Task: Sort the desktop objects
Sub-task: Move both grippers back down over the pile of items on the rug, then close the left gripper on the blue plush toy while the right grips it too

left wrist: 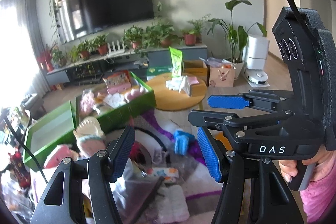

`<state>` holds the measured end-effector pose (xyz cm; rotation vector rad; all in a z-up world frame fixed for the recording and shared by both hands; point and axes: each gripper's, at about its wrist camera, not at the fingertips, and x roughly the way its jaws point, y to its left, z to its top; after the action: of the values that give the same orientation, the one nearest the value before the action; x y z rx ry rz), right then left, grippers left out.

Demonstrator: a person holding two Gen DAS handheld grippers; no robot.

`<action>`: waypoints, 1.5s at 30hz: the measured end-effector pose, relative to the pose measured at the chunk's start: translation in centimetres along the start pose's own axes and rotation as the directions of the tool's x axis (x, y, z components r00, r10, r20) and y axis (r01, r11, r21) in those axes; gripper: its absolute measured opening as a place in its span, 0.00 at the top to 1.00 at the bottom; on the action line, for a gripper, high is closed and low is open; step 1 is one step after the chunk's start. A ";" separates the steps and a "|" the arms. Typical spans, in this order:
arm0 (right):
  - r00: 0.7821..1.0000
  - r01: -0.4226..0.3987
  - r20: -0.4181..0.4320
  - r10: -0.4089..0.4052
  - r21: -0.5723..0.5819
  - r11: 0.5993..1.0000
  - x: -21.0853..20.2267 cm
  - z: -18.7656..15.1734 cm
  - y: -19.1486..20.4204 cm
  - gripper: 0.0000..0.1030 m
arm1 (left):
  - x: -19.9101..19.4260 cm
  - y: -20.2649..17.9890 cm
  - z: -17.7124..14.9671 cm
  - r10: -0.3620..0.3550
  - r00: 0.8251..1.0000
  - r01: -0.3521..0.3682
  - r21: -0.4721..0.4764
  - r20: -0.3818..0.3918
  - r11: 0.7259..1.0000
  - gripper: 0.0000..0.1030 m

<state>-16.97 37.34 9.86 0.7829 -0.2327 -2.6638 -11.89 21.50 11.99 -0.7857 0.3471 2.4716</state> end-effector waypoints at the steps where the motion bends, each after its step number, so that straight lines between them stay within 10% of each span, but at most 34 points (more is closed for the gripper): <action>1: 1.000 -0.004 -0.011 0.004 0.006 1.000 0.1 -0.4 -0.2 0.50 | 0.2 -0.2 -0.3 -0.003 1.000 0.003 -0.006 -0.007 1.000 0.39; 19: 0.994 0.026 -0.108 -0.018 0.076 0.997 2.3 -5.1 -5.1 0.43 | 6.7 -4.1 -4.1 0.010 0.992 -0.009 0.007 -0.126 1.000 0.39; 28: 0.987 0.045 -0.154 -0.037 0.051 0.998 4.7 -6.8 -7.3 0.71 | 9.9 -4.8 -4.9 -0.008 0.984 0.013 0.029 -0.177 0.999 0.39; 36: 0.984 -0.007 -0.175 0.024 0.097 0.995 6.8 -7.9 -9.2 0.71 | 13.0 -4.7 -5.1 -0.003 0.968 0.006 0.012 -0.250 1.000 0.68; 45: 0.980 -0.067 -0.180 0.086 0.113 0.991 8.5 -8.2 -10.1 0.69 | 15.2 -4.0 -5.3 0.023 0.960 -0.029 -0.015 -0.279 0.999 0.69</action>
<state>-22.07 42.93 -3.67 1.0264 -0.3512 -2.5044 -17.85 28.90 -1.62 -1.1492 0.4381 2.3918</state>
